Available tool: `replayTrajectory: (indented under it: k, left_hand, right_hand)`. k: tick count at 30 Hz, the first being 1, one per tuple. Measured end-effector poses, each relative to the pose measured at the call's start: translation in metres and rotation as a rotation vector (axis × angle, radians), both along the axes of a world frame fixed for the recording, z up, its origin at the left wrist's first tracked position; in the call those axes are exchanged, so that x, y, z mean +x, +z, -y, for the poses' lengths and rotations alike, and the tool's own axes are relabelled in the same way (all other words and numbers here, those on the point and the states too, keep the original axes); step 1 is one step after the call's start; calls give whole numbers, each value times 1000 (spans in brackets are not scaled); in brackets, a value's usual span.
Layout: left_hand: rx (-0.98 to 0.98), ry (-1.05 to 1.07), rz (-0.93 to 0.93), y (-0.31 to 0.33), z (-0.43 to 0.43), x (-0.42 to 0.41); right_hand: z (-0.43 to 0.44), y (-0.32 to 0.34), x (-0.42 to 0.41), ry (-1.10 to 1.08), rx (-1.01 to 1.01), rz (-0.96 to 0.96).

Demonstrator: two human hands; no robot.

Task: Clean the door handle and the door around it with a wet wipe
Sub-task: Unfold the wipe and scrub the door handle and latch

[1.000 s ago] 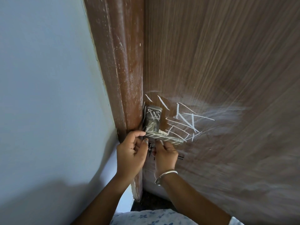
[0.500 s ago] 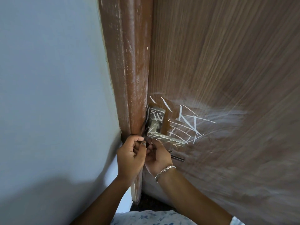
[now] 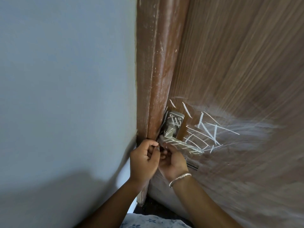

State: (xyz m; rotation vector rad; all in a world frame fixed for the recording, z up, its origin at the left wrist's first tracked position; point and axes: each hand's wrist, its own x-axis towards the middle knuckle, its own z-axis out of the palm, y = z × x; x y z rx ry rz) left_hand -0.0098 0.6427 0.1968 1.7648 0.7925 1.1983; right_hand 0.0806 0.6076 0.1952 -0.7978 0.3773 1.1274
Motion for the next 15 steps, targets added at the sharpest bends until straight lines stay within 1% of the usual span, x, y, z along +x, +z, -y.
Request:
replayTrajectory:
  k: [2, 4, 7, 10, 12, 15]
  left_hand:
    - [10, 18, -27, 1, 0, 0]
    - [38, 25, -76, 1, 2, 0]
    - [204, 65, -235, 2, 8, -5]
    - [300, 69, -360, 4, 13, -7]
    - [317, 63, -391, 5, 15, -6]
    - [294, 39, -385, 5, 15, -5]
  right_hand:
    - [2, -2, 3, 1, -7, -10]
    - [1, -1, 0, 69, 30, -30]
    - [2, 4, -5, 160, 76, 3]
    - [8, 3, 1, 140, 100, 3]
    - [11, 2, -1, 158, 104, 8]
    - [15, 5, -8, 201, 102, 81]
